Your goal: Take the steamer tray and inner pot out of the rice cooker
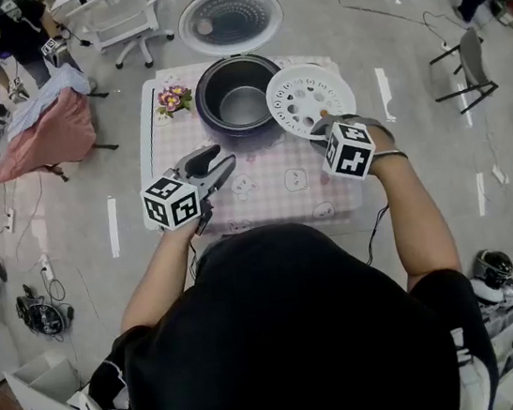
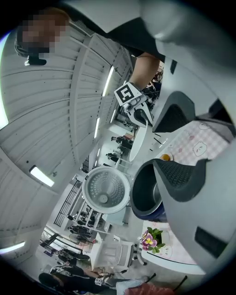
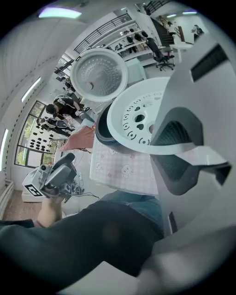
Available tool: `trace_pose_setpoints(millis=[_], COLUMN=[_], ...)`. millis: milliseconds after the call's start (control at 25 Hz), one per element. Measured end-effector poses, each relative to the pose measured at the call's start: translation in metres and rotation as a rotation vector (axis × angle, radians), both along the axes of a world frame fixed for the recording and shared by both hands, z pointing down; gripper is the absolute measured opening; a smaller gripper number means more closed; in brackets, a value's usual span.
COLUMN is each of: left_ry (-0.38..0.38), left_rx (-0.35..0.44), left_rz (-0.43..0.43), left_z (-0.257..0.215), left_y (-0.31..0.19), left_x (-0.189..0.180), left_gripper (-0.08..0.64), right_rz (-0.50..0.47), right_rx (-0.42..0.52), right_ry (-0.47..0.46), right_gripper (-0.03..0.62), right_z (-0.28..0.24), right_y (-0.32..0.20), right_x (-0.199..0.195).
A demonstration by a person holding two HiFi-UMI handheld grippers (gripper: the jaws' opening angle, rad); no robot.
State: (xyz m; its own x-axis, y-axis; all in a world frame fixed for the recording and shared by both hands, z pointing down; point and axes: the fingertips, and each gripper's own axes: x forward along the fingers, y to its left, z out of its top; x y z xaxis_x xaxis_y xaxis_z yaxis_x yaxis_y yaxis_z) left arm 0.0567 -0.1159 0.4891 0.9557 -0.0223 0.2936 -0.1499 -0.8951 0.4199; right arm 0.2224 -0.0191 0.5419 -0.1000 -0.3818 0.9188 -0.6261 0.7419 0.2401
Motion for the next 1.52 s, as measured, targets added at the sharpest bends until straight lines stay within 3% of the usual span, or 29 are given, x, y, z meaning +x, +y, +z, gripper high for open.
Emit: trace_pose_setpoints(millis=[400,720,1040,1520], left_ry=[0.01,-0.005,-0.027,-0.048], left_rx=[0.0,-0.001,-0.007,-0.024], left_rz=[0.073,0.098,0.1,0.073], left_z=[0.002,0.0,0.018,0.02], left_y=[0.041,0.064,0.052,0.051], left_x=[0.041,0.059,0.069,0.057], left_gripper=[0.21,0.21,0.21,0.209], right_rz=[0.115,0.145,0.134,0.159], right_rx=[-0.019,-0.041,-0.082,-0.119], right_ry=[0.008,-0.029,-0.058,-0.114], right_gripper=[0.038,0.038,0.038,0.038], right_z=[0.009,0.025,0.072,0.136], right_y=[0.07,0.102,0.093,0.099], right_x=[0.039,0.048,0.046,0.039])
